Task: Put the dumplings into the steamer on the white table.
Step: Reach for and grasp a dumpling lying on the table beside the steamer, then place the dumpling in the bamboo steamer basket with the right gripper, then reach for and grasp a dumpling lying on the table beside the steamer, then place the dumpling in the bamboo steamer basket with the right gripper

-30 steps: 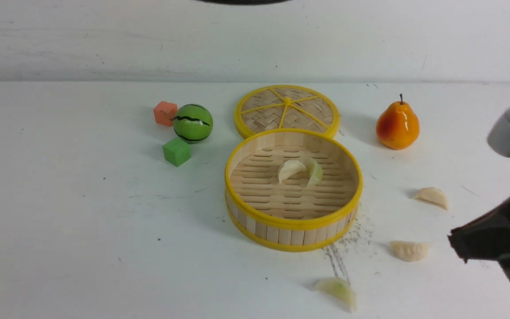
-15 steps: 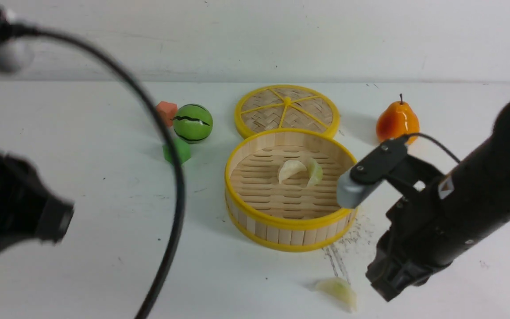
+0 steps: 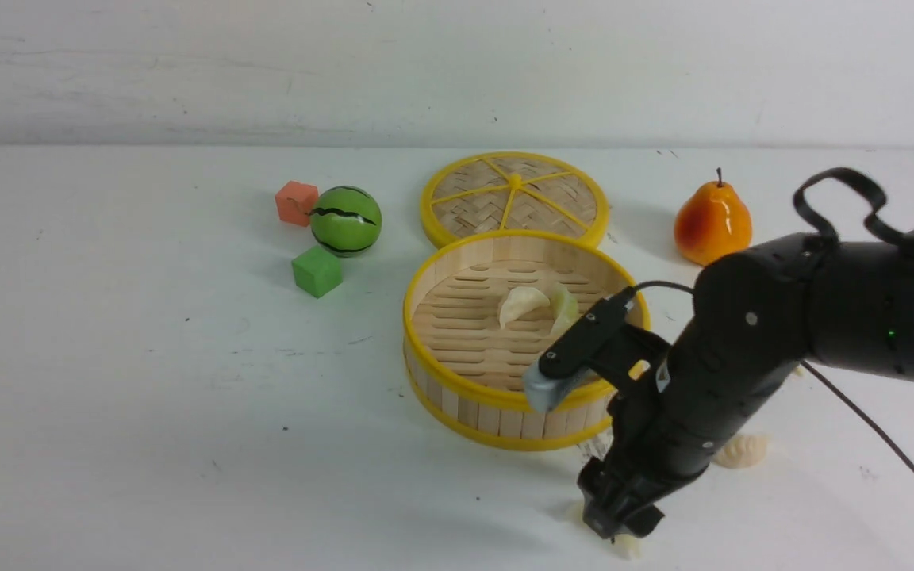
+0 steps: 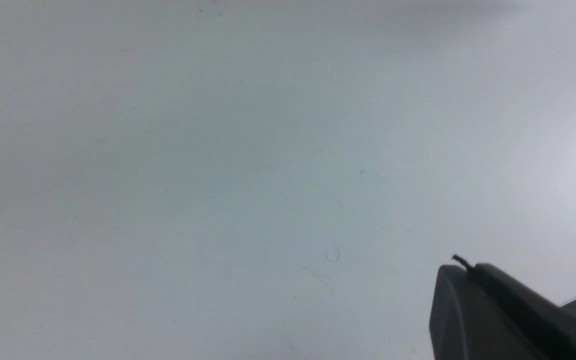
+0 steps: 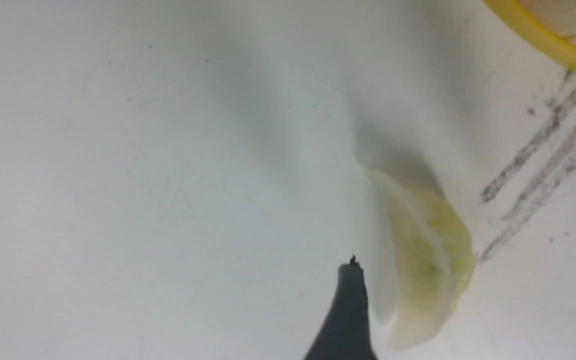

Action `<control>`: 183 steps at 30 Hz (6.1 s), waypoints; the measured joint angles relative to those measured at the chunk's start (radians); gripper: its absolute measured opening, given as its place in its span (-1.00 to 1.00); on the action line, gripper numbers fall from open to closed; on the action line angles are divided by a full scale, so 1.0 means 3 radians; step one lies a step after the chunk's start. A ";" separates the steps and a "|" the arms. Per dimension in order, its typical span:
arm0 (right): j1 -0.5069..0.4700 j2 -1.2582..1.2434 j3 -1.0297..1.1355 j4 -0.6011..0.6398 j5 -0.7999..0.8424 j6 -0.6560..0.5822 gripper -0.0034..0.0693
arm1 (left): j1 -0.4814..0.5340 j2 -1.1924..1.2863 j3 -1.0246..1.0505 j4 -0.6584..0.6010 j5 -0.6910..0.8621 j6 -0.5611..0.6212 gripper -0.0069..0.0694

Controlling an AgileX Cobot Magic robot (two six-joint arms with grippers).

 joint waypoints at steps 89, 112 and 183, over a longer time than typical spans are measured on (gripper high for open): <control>-0.0799 0.0051 -0.0491 -0.0292 0.0792 -0.1440 0.33 | 0.0000 -0.0141 0.0000 -0.0092 0.0076 -0.0002 -0.75; -0.0799 0.0515 -0.0752 -0.0378 0.0742 -0.1187 -0.49 | 0.0000 -0.0141 0.0000 -0.0089 -0.0002 -0.0002 -0.72; -0.0644 0.0108 -0.0192 -0.0393 0.0063 0.2231 -0.34 | 0.0000 -0.0141 0.0000 0.0174 0.0077 -0.0002 -0.63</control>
